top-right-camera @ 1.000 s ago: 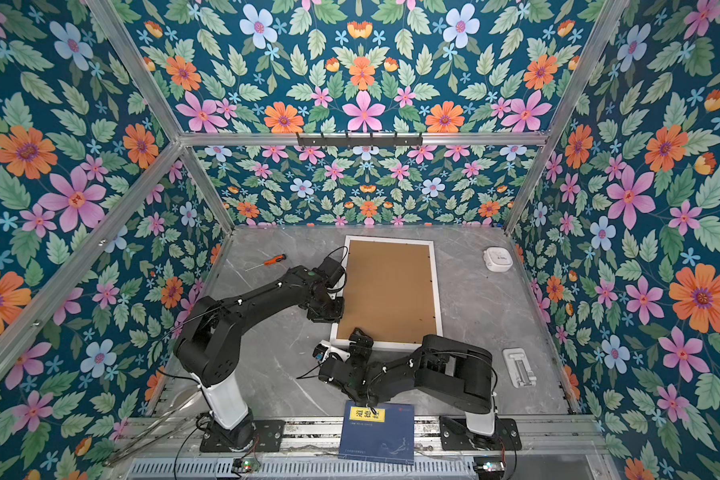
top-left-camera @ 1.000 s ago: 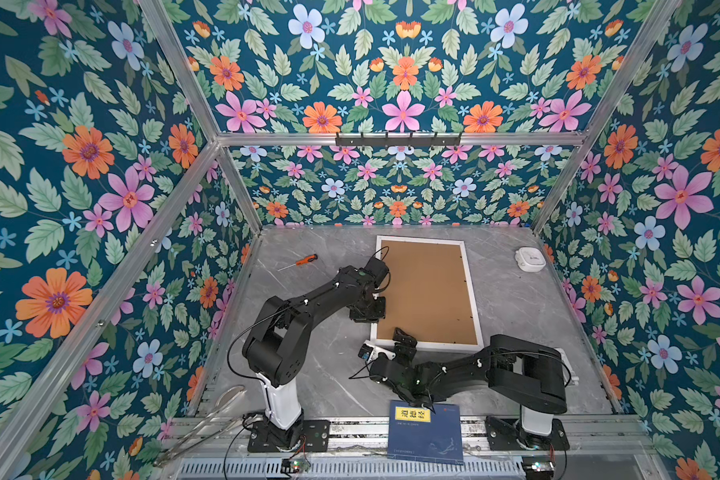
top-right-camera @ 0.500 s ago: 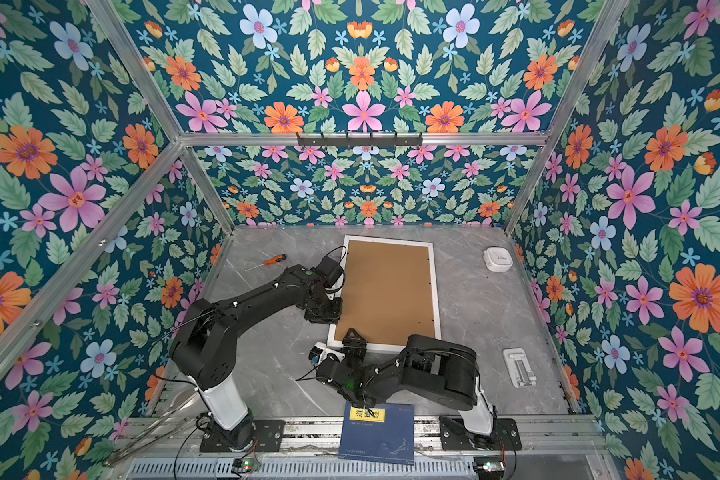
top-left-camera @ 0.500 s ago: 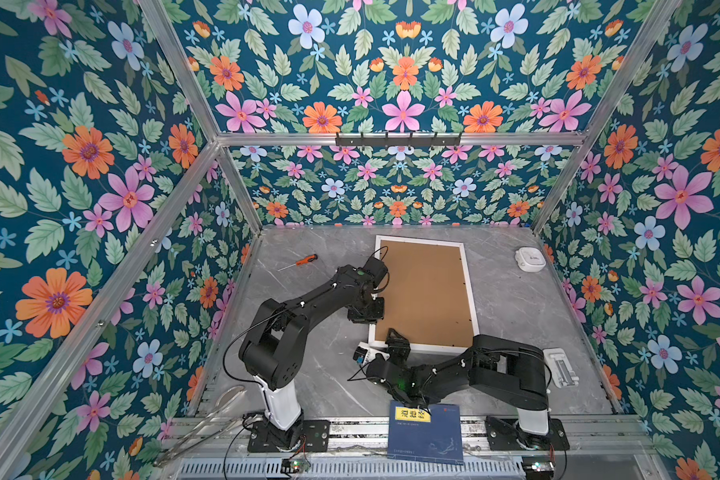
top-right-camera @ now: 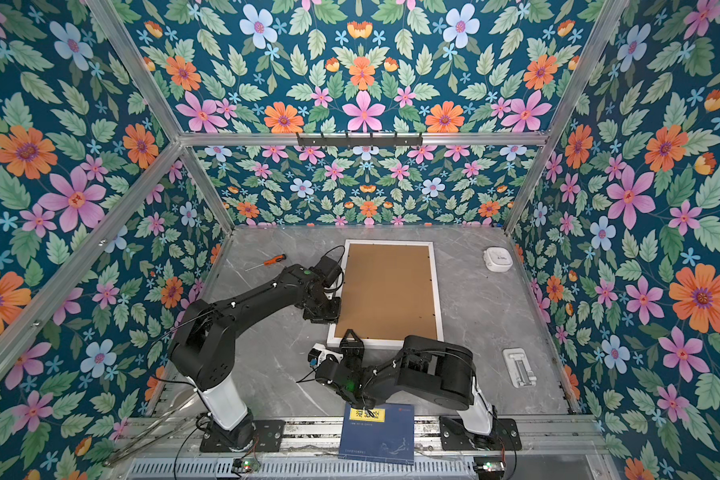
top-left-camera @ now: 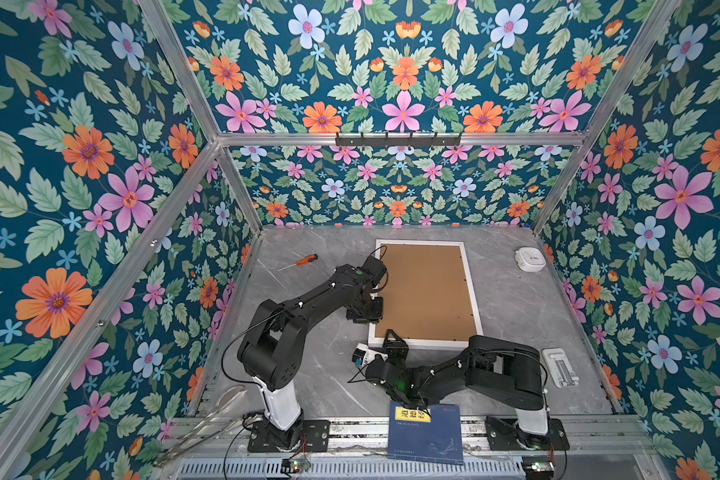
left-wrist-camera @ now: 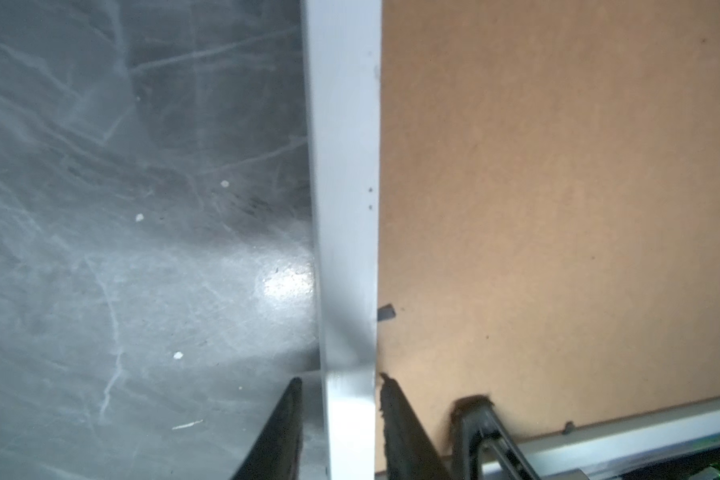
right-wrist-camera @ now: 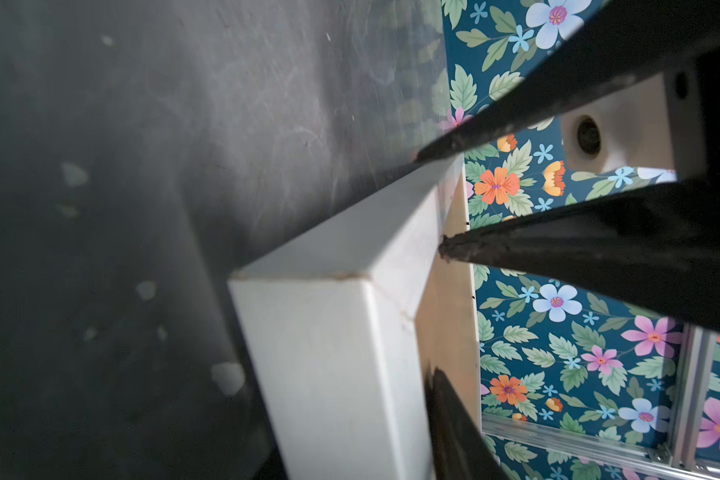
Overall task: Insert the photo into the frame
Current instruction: 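Open the left gripper and lift the frame upright with the right gripper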
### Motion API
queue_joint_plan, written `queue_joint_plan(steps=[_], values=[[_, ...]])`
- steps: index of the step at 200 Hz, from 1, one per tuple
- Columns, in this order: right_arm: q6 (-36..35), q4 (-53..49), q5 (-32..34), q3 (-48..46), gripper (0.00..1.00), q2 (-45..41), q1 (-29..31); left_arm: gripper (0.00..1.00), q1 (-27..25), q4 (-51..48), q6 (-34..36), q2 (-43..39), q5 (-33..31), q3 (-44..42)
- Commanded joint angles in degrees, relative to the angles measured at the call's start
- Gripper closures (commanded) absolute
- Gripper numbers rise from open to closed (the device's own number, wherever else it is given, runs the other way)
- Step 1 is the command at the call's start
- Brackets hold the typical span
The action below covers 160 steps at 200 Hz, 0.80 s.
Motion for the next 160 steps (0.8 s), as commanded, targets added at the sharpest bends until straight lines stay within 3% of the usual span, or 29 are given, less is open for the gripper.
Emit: queue_joint_plan(steps=[1,13,41,82,123,160], values=[[3.1,1.79,0.37,0.61,0.92,-0.67,-0.05,0.56,0.66,-2.99,0.34,-1.28,-2.61,0.13],[4.13,0.3,0.51,1.05,1.0,-1.83,-0.04,0.52,1.36,-3.67,0.41,-2.46,-4.05,0.05],[6.93,-4.2,-0.4,2.56,1.0,-4.34,-0.12,0.43,4.68,-3.04,-0.36,-8.0,-6.94,-1.17],[9.89,-8.37,-0.67,4.81,1.0,-6.16,-0.07,0.41,11.88,-0.03,0.42,-15.11,-3.41,-5.25],[16.13,-15.41,-2.94,8.68,1.0,-10.17,-0.09,0.4,19.16,9.63,0.05,-22.23,0.82,-12.83],[22.05,-22.09,-3.83,14.05,1.0,-13.9,-0.21,0.39,22.14,11.74,1.28,-22.4,2.12,-14.42]])
